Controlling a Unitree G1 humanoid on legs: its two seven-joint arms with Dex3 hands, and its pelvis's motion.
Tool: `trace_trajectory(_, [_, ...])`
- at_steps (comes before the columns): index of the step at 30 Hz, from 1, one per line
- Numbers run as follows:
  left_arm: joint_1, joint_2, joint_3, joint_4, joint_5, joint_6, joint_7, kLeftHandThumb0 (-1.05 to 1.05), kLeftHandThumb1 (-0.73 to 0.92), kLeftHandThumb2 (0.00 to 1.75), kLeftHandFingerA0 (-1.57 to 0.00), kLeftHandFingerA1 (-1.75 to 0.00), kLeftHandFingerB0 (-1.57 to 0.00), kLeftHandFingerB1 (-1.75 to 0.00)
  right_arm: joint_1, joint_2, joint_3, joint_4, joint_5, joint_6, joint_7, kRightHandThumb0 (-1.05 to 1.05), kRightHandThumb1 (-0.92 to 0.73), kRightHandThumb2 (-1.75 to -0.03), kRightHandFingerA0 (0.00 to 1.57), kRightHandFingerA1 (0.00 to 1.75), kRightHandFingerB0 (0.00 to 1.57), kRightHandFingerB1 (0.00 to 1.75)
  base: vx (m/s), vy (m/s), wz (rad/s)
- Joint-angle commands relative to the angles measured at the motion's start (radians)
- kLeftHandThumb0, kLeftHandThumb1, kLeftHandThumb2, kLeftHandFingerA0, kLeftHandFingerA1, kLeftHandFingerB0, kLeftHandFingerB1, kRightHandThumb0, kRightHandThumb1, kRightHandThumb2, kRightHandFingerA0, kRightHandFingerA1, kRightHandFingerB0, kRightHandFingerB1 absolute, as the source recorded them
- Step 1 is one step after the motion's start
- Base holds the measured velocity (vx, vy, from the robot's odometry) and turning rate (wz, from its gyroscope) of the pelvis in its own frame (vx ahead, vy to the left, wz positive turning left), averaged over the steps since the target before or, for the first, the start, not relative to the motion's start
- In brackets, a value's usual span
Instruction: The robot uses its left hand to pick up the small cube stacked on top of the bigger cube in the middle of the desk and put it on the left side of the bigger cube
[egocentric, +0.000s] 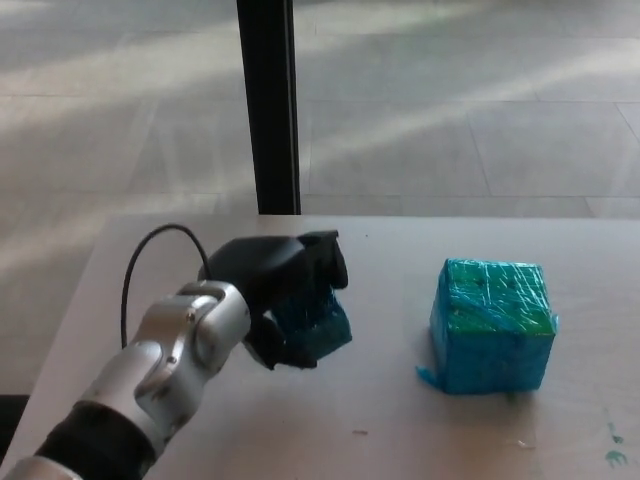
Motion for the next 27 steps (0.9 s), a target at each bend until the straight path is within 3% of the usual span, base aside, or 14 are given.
trace_trajectory(1, [0.061,-0.009,-0.046,-0.011,0.046,0.019,0.01,-0.14,0.63,0.89,-0.76,-1.72,-0.71,-1.5,-0.012,-0.02,0.005,-0.002,-0.008,-0.014,-0.011,-0.43,-0.27,-1.03,0.94,0.93,0.82,0.74,0.0,0.0,0.0])
trace_trajectory(8, [0.068,-0.012,-0.088,-0.009,0.082,0.053,0.005,-0.14,0.66,0.83,-0.72,-1.7,-0.69,-1.46,-0.026,-0.016,-0.002,0.004,0.005,-0.001,-0.003,-0.45,-0.28,-1.01,0.94,0.94,0.82,0.74,0.0,0.0,0.0])
trace_trajectory(10, [0.051,-0.005,-0.132,0.006,0.141,0.063,0.014,-0.18,0.73,0.71,-0.74,-1.57,-0.69,-1.08,-0.025,-0.017,-0.001,0.003,0.006,-0.004,0.001,-0.46,-0.27,-1.01,0.92,0.95,0.78,0.79,0.0,0.0,0.0])
trace_trajectory(11, [0.036,0.002,-0.167,0.003,0.191,0.092,-0.002,-0.28,0.75,0.63,-0.48,-1.14,-0.62,-0.67,-0.025,-0.017,-0.002,0.004,0.006,-0.009,0.001,-0.49,-0.28,-1.02,0.93,0.95,0.79,0.8,0.0,0.0,0.0])
trace_trajectory(13, [0.001,0.017,-0.234,-0.008,0.274,0.148,-0.049,-0.27,0.72,0.61,-0.42,-1.1,-0.64,-0.61,-0.02,-0.018,-0.005,0.003,0.009,-0.014,0.001,-0.49,-0.28,-1.02,0.93,0.96,0.78,0.8,0.0,0.0,0.0])
trace_trajectory(14, [-0.018,0.027,-0.256,-0.025,0.296,0.172,-0.109,-0.21,0.54,0.63,-0.28,-0.91,-0.43,-0.44,-0.019,-0.019,0.002,0.006,-0.001,-0.02,-0.012,-0.48,-0.29,-1.02,0.94,0.95,0.78,0.79,0.0,0.0,0.0])
trace_trajectory(15, [-0.02,0.029,-0.262,-0.029,0.297,0.179,-0.116,-0.21,0.54,0.63,-0.28,-0.91,-0.43,-0.44,-0.018,-0.019,0.003,0.006,-0.002,-0.02,-0.014,-0.48,-0.29,-1.02,0.94,0.95,0.78,0.79,0.0,0.0,0.0])
trace_trajectory(17, [-0.027,0.041,-0.267,-0.056,0.29,0.196,-0.154,-0.34,0.28,0.87,-0.08,-0.57,0.0,-0.5,-0.015,-0.02,0.002,0.01,0.001,-0.023,-0.005,-0.49,-0.29,-1.02,0.93,0.95,0.77,0.79,0.0,0.0,0.0])
trace_trajectory(18, [-0.036,0.044,-0.256,-0.076,0.277,0.226,-0.198,-0.85,0.45,0.93,0.0,-0.18,0.0,0.0,-0.015,-0.019,-0.001,0.008,0.005,-0.017,-0.003,-0.5,-0.28,-1.02,0.93,0.95,0.77,0.79,0.0,0.0,0.0])
trace_trajectory(20, [-0.043,0.046,-0.249,-0.088,0.265,0.244,-0.227,-0.85,0.45,0.93,0.0,-0.18,0.0,0.0,-0.011,-0.02,0.0,0.004,0.004,-0.02,-0.002,-0.5,-0.28,-1.02,0.93,0.95,0.77,0.79,0.0,0.0,0.0])
trace_trajectory(21, [-0.045,0.041,-0.235,-0.091,0.25,0.259,-0.238,-1.0,0.56,0.58,0.0,0.0,0.0,0.0,-0.013,-0.018,-0.002,0.005,0.007,-0.014,-0.002,-0.49,-0.27,-1.01,0.93,0.95,0.78,0.78,0.0,0.0,0.0])
trace_trajectory(24, [-0.057,0.042,-0.212,-0.112,0.233,0.282,-0.279,-1.05,0.6,0.6,0.0,0.0,0.0,0.0,-0.013,-0.019,-0.002,0.012,0.007,-0.023,0.001,-0.46,-0.26,-0.97,0.91,0.94,0.81,0.74,0.0,0.0,0.0])
trace_trajectory(25, [-0.06,0.043,-0.209,-0.117,0.231,0.287,-0.288,-1.05,0.56,1.02,0.0,-0.03,0.0,0.0,-0.011,-0.019,-0.001,0.01,0.005,-0.022,-0.002,-0.46,-0.25,-0.98,0.91,0.94,0.81,0.73,0.0,0.0,0.0])
trace_trajectory(27, [-0.052,0.046,-0.183,-0.136,0.207,0.29,-0.281,-1.02,0.55,1.02,0.0,-0.05,0.0,0.0,-0.008,-0.019,0.002,0.01,0.002,-0.023,-0.005,-0.46,-0.25,-0.96,0.92,0.93,0.8,0.72,0.0,0.0,0.0])
